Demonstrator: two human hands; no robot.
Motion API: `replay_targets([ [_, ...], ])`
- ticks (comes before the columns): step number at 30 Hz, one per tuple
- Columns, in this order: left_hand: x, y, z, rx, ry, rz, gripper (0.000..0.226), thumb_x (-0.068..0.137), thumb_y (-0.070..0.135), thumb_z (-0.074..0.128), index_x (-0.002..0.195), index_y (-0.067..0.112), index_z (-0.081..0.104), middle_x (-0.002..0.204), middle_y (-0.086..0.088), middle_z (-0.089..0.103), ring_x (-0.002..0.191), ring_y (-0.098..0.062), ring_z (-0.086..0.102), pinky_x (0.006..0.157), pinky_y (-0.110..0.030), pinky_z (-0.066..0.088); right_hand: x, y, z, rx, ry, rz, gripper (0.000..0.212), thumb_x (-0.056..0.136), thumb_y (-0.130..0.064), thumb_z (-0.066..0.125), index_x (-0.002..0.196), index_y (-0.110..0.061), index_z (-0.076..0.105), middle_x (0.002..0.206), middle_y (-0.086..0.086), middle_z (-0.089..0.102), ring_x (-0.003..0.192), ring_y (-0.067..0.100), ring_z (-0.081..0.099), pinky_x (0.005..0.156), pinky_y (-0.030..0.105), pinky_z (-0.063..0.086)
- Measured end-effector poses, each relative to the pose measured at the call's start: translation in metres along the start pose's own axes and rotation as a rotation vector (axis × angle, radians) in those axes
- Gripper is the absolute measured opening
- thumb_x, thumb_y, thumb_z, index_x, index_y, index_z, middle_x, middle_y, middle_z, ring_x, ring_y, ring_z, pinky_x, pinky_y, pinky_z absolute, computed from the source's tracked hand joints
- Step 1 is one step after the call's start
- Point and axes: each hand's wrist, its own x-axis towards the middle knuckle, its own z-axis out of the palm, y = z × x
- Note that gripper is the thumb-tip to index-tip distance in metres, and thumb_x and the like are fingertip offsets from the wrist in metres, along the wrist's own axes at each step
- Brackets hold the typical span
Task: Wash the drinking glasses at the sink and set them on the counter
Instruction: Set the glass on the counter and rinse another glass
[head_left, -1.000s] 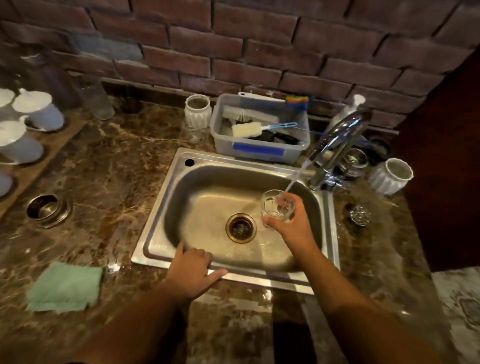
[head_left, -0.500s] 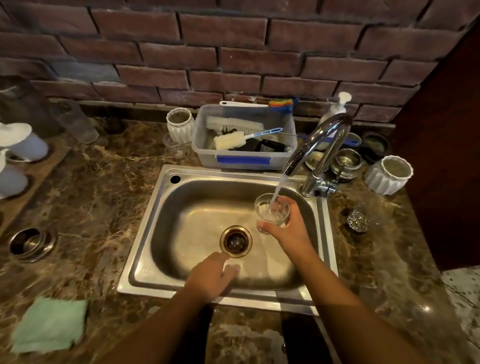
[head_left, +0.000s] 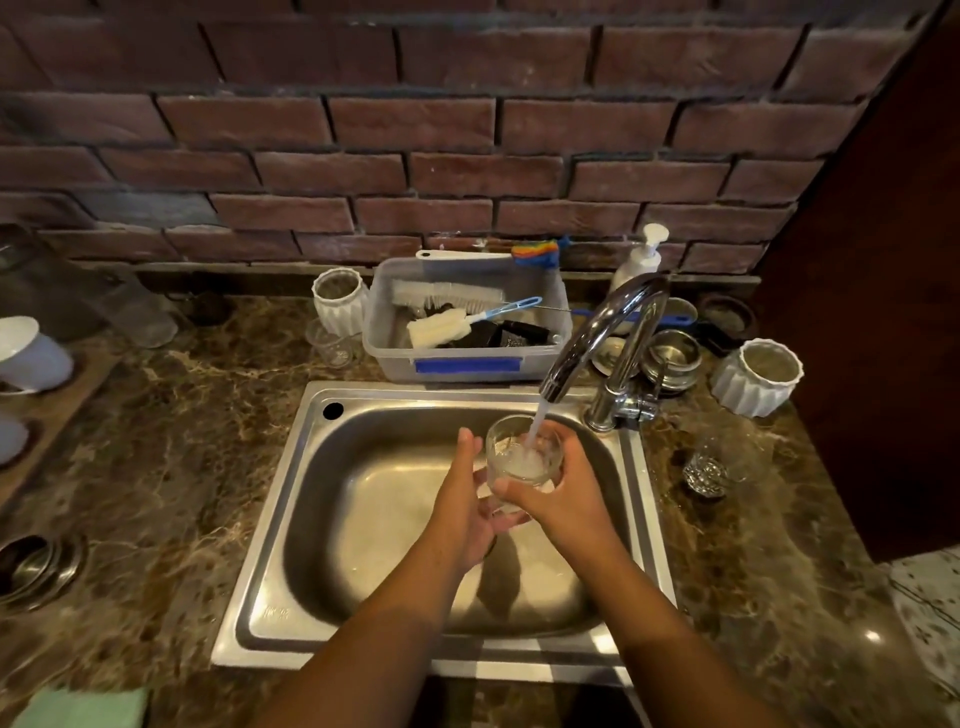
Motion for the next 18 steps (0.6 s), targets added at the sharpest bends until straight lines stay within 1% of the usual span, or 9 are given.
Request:
replay_targets([
  [2,0.002,-0.005,0.004,-0.082,-0.054,-0.072,0.073,0.088,0.072,0.047,0.136,0.018,0.059,0.125,-0.014,0.072,0.11,-0.031,0.072,0.077,-0.04,0.061,-0.001,-0.002,-0.001,-0.026,-0.019,0.0,0.079,0.068,-0.019,0.088,0.133,-0.037,0.046,0.126,-0.011,0.062,0.119,0.01,0.058,0.088,0.025,0.054],
  [4,0.006,-0.008,0.007,-0.121,-0.049,-0.102,0.074,0.085,0.073,0.054,0.129,0.014,0.065,0.119,-0.016,0.075,0.109,-0.032,0.073,0.082,-0.039,0.06,-0.003,-0.003,-0.003,-0.068,-0.041,-0.007,0.08,0.068,-0.019,0.089,0.134,-0.037,0.046,0.127,-0.01,0.062,0.119,0.01,0.059,0.095,0.032,0.055],
  [5,0.009,-0.009,0.008,-0.13,-0.036,-0.11,0.073,0.084,0.072,0.057,0.127,0.014,0.066,0.117,-0.016,0.075,0.108,-0.032,0.073,0.084,-0.04,0.06,-0.003,-0.003,-0.006,-0.091,-0.049,-0.011,0.08,0.069,-0.019,0.089,0.134,-0.037,0.045,0.126,-0.012,0.062,0.118,0.008,0.059,0.094,0.028,0.055],
  [8,0.015,-0.013,0.009,-0.109,-0.015,-0.133,0.072,0.086,0.071,0.057,0.127,0.013,0.066,0.117,-0.016,0.075,0.107,-0.032,0.073,0.095,-0.043,0.057,-0.002,-0.004,-0.014,-0.145,-0.078,-0.025,0.079,0.071,-0.021,0.089,0.131,-0.041,0.043,0.12,-0.026,0.057,0.11,-0.011,0.055,0.077,0.002,0.047],
  [10,0.015,-0.013,0.011,-0.083,-0.007,-0.144,0.071,0.088,0.071,0.053,0.127,0.013,0.065,0.117,-0.016,0.075,0.109,-0.032,0.072,0.103,-0.045,0.053,-0.001,-0.007,-0.017,-0.167,-0.093,-0.043,0.085,0.071,-0.022,0.088,0.137,-0.042,0.038,0.12,-0.033,0.053,0.107,-0.024,0.05,0.073,-0.005,0.041],
  [11,0.015,-0.013,0.012,-0.067,0.01,-0.145,0.071,0.088,0.071,0.052,0.126,0.013,0.066,0.116,-0.016,0.075,0.111,-0.033,0.071,0.103,-0.044,0.053,-0.001,-0.009,-0.017,-0.183,-0.087,-0.063,0.088,0.07,-0.025,0.087,0.141,-0.041,0.037,0.123,-0.034,0.052,0.109,-0.026,0.049,0.076,-0.005,0.041],
  [13,0.014,-0.013,0.014,-0.05,0.062,-0.145,0.07,0.087,0.071,0.053,0.125,0.014,0.066,0.115,-0.016,0.075,0.118,-0.034,0.067,0.093,-0.039,0.053,-0.001,-0.013,-0.019,-0.285,-0.042,-0.152,0.088,0.073,-0.032,0.085,0.144,-0.04,0.035,0.13,-0.034,0.047,0.119,-0.023,0.044,0.085,-0.003,0.039],
  [16,0.012,-0.012,0.014,-0.059,0.12,-0.143,0.071,0.082,0.071,0.057,0.125,0.015,0.064,0.12,-0.017,0.073,0.117,-0.032,0.063,0.079,-0.033,0.05,-0.001,-0.02,-0.023,-0.497,-0.049,-0.304,0.078,0.078,-0.046,0.076,0.144,-0.044,0.035,0.134,-0.036,0.041,0.123,-0.023,0.037,0.095,0.0,0.035],
  [18,0.012,-0.011,0.011,-0.054,0.149,-0.129,0.068,0.081,0.071,0.059,0.121,0.016,0.066,0.118,-0.015,0.073,0.121,-0.033,0.063,0.085,-0.033,0.053,0.001,-0.019,-0.026,-0.611,-0.111,-0.341,0.07,0.08,-0.047,0.072,0.142,-0.043,0.038,0.135,-0.025,0.053,0.124,-0.014,0.043,0.113,0.02,0.034],
])
